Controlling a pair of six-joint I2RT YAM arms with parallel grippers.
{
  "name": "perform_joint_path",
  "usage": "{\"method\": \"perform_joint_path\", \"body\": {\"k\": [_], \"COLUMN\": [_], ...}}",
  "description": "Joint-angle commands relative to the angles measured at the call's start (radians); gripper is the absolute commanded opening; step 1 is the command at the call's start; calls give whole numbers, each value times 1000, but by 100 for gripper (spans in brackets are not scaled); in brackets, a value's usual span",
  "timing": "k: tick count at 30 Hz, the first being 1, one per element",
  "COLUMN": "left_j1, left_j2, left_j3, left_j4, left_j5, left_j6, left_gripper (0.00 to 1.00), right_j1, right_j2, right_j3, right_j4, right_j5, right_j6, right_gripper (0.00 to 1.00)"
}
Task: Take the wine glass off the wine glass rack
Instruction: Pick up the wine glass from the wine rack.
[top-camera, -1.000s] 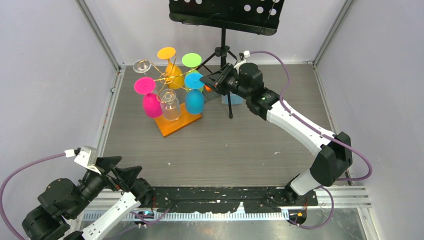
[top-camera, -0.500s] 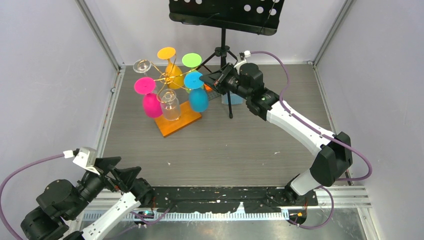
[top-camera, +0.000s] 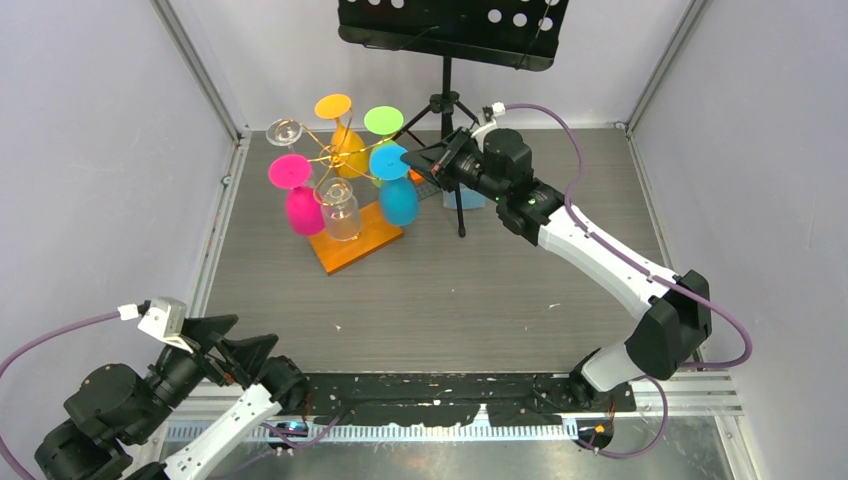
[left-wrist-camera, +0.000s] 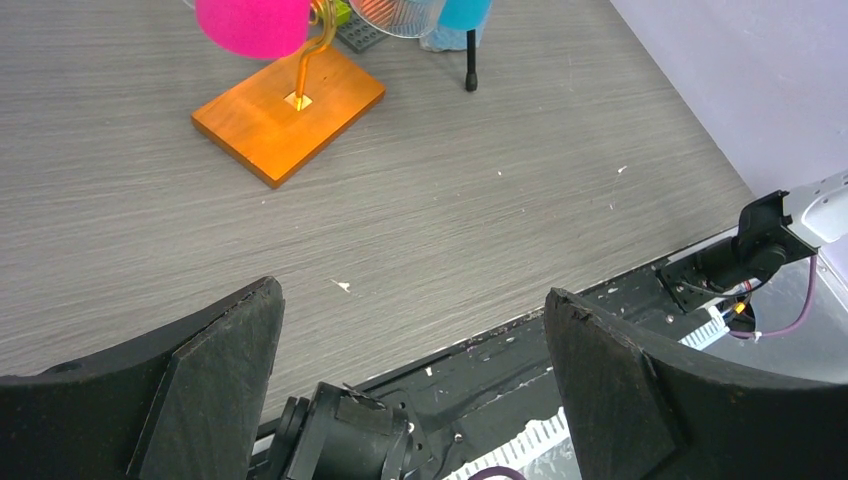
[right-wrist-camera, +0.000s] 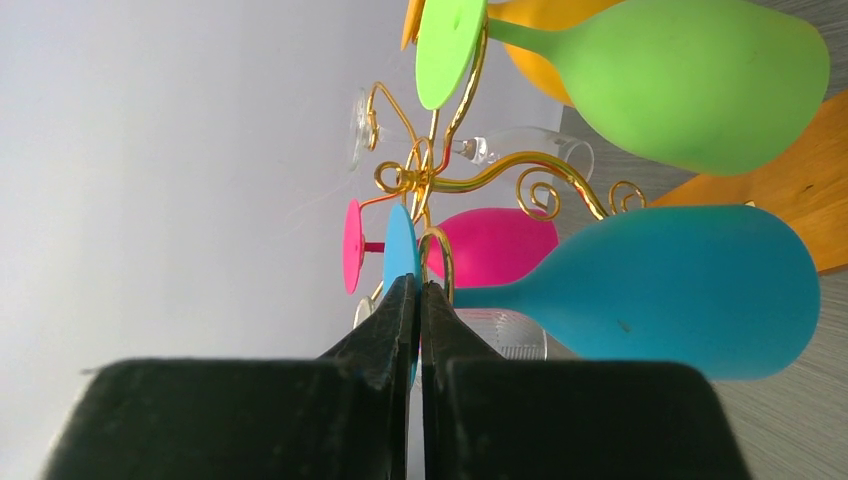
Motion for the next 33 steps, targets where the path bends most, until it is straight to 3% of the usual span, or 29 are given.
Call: {"method": "perform_joint_path", "body": {"k": [1,33], "left_j1": [-4,-6], "left_j2": [-11,-15], "left_j3": [23,40], "left_j4": [3,-19], "left_j5": [-15,-44], "left_j6": [-18,-9], "left_gripper": [99,99], "right_j1": [10,85], "right_j2": [-59,94], "right_j3": [2,206], "right_j4": [47,-26], "right_j5": [4,46], "right_j6": [-2,-33], "right_gripper": [6,6]}}
